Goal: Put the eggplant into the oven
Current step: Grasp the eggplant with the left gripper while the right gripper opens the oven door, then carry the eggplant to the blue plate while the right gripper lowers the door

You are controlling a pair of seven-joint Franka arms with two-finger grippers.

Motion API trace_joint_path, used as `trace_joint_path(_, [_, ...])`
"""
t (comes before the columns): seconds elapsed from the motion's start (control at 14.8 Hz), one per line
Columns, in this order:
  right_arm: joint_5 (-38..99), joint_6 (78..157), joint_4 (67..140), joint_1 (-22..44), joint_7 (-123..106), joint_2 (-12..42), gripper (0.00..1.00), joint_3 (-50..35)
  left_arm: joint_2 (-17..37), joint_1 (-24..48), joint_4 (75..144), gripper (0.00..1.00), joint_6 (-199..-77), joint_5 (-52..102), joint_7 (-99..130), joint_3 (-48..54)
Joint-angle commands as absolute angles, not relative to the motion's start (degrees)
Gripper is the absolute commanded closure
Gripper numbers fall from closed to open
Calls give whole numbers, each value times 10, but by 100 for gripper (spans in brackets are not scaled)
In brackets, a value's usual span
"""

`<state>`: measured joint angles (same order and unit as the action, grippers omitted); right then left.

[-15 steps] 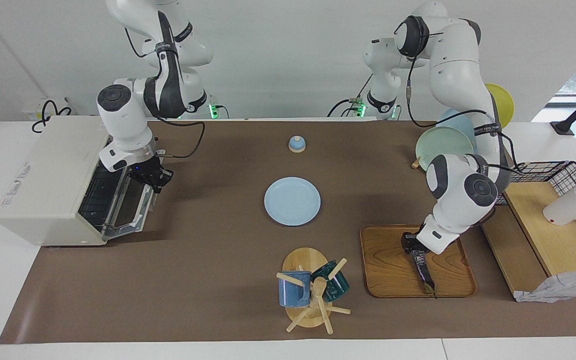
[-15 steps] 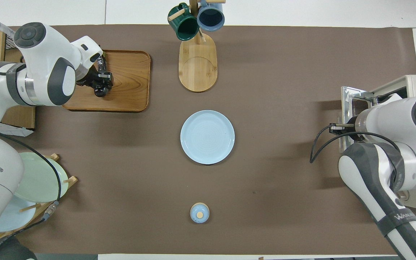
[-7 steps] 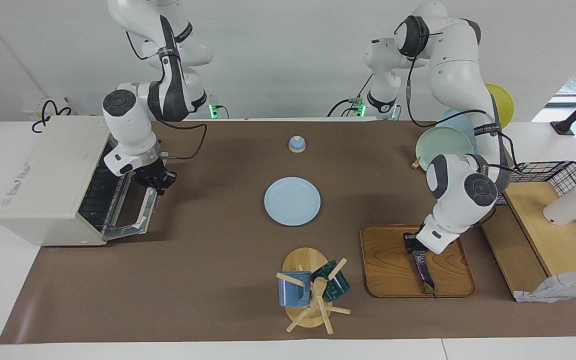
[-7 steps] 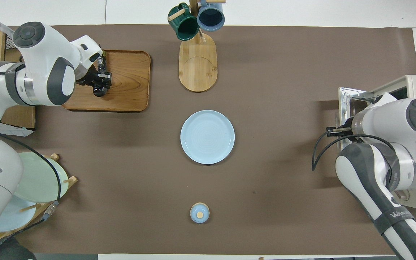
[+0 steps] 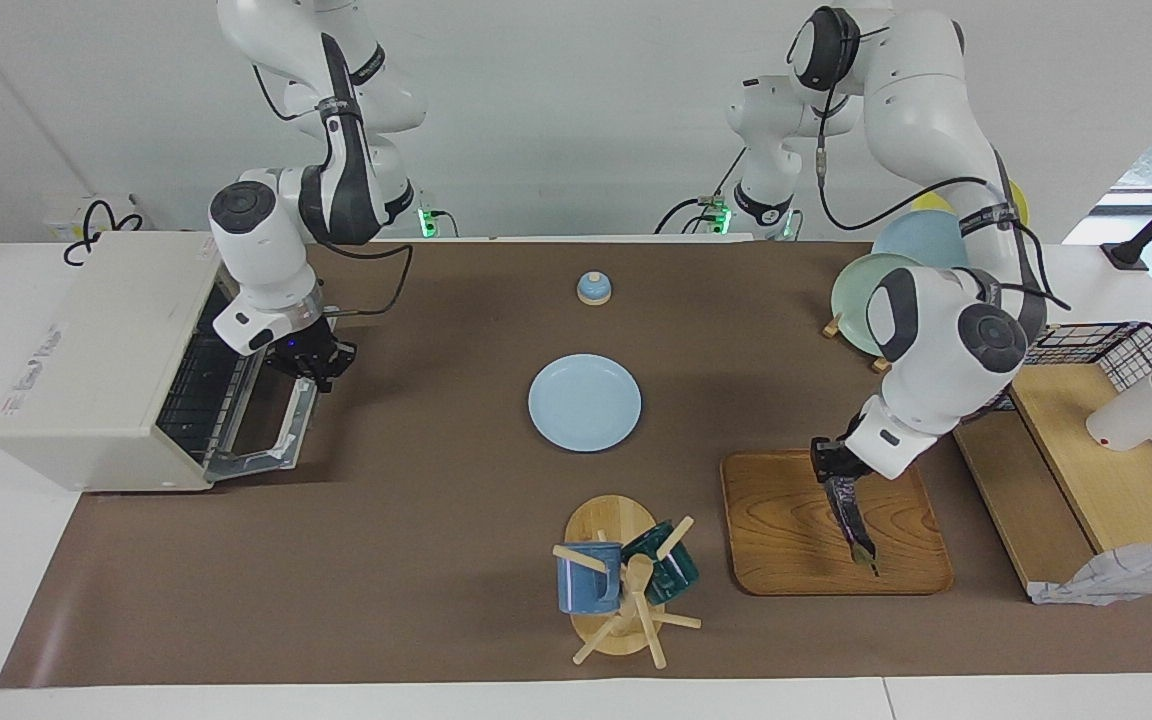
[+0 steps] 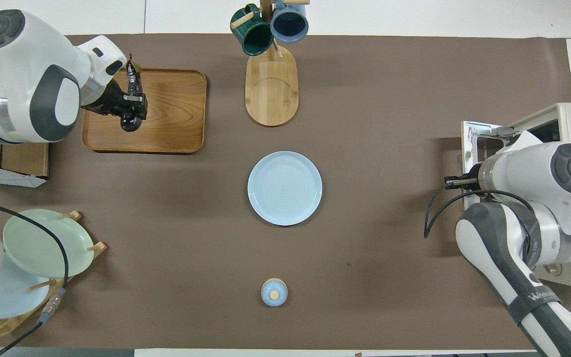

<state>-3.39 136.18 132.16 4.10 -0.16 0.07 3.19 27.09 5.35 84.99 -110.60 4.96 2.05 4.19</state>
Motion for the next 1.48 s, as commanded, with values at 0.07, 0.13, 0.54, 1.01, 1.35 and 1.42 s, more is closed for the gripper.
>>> trace_joint_path(0.07, [-55, 1419, 1348, 6, -69, 16, 100, 50, 192, 67, 869, 100, -1021, 76, 68, 38])
trace_joint_path(0.13, [-53, 1423, 1349, 7, -69, 21, 100, 50, 182, 78, 868, 100, -1008, 85, 83, 38])
trace_joint_path(0.54, [0, 1448, 1348, 18, -92, 48, 100, 46, 161, 98, 865, 100, -980, 113, 105, 38])
trace_joint_path(1.01, [47, 1437, 1300, 121, 7, 61, 100, 45, 140, 164, 903, 100, -989, 113, 148, 38])
trace_joint_path(1.35, [47, 1381, 1252, 147, 82, 72, 98, 46, 94, 257, 1023, 100, -1113, 113, 238, 38])
trace_joint_path(1.42, [47, 1378, 1252, 147, 82, 72, 83, 46, 87, 278, 1053, 100, -1152, 113, 255, 38])
